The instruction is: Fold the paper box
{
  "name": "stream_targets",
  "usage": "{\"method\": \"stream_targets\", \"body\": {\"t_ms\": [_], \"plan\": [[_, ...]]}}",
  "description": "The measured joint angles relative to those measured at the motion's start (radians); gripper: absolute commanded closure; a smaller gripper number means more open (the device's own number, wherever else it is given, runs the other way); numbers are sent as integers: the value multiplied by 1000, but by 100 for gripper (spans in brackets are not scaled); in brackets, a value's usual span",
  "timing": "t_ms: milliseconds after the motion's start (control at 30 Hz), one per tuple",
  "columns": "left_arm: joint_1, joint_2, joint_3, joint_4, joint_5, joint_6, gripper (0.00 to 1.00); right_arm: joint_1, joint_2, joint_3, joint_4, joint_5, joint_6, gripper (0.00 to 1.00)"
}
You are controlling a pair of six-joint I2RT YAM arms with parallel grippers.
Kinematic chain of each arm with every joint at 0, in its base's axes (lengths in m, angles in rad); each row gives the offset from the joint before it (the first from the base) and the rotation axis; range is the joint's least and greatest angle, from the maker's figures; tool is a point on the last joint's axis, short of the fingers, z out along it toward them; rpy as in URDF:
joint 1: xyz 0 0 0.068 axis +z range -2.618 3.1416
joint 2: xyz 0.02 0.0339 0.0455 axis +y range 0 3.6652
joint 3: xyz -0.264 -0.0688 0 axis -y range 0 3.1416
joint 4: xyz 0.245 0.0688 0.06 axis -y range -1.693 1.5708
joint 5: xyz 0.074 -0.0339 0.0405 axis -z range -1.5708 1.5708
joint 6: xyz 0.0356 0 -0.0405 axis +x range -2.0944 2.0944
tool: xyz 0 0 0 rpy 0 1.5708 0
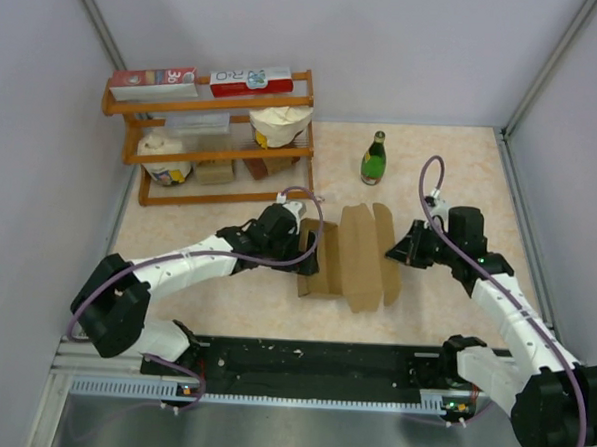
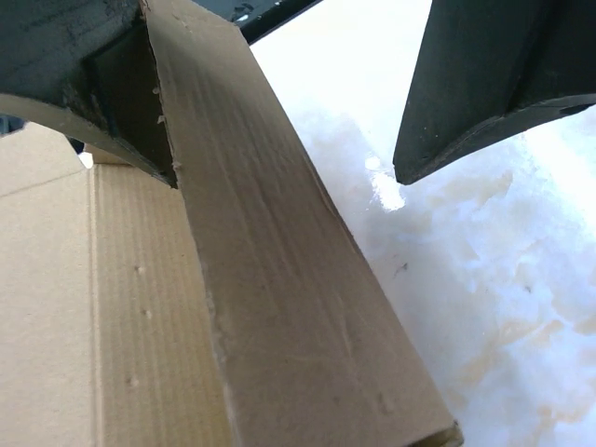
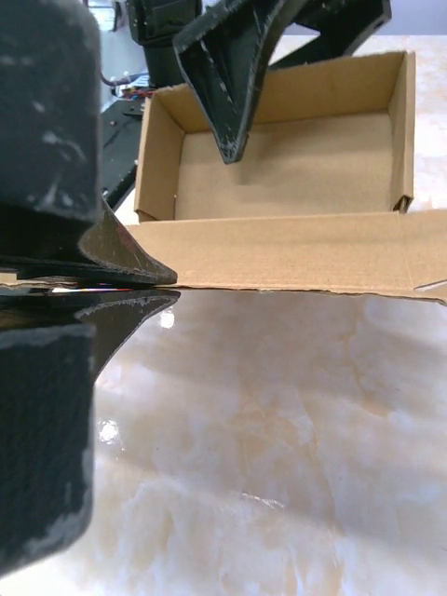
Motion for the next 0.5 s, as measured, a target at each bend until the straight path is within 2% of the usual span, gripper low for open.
{"method": "stream_targets", "body": {"t_ms": [233, 500], "plan": [[0, -35, 104, -14, 20, 23, 1, 0, -3, 137, -167, 99, -64, 100], [1, 29, 165, 6, 89, 41, 1, 0, -9, 154, -235, 87, -87, 100]]}}
